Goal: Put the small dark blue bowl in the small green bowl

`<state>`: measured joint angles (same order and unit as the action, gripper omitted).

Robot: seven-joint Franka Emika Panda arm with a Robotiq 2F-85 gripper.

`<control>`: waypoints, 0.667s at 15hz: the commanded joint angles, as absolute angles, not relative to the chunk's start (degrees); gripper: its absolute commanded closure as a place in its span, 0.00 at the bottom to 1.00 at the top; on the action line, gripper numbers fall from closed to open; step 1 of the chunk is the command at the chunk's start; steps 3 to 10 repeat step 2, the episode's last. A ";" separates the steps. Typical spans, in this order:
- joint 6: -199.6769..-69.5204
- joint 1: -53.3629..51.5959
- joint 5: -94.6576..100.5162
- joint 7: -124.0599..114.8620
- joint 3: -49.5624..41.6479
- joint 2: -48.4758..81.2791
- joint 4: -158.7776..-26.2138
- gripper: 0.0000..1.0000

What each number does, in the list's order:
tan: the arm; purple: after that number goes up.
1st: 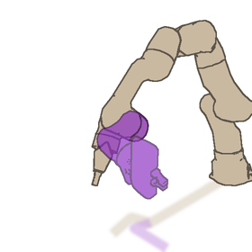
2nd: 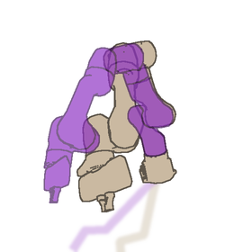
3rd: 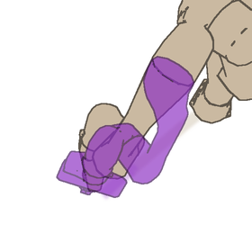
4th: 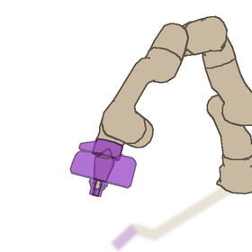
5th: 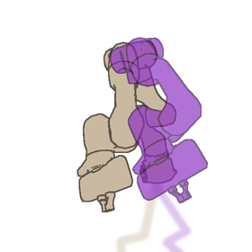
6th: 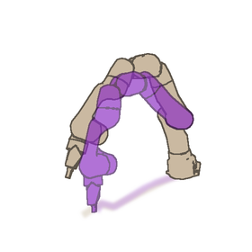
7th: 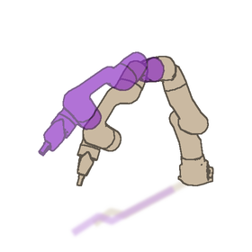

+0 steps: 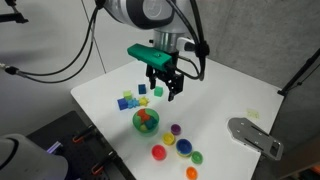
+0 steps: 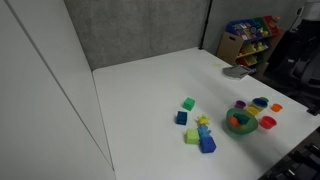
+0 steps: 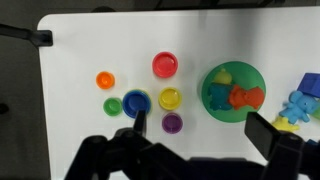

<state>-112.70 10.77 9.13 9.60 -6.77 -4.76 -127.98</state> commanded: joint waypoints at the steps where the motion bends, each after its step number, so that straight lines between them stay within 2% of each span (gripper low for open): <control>1: -111.74 9.62 9.41 9.54 -7.53 -5.42 -127.91 0.00; 10: -111.39 9.43 9.46 9.54 -7.49 -5.82 -127.91 0.00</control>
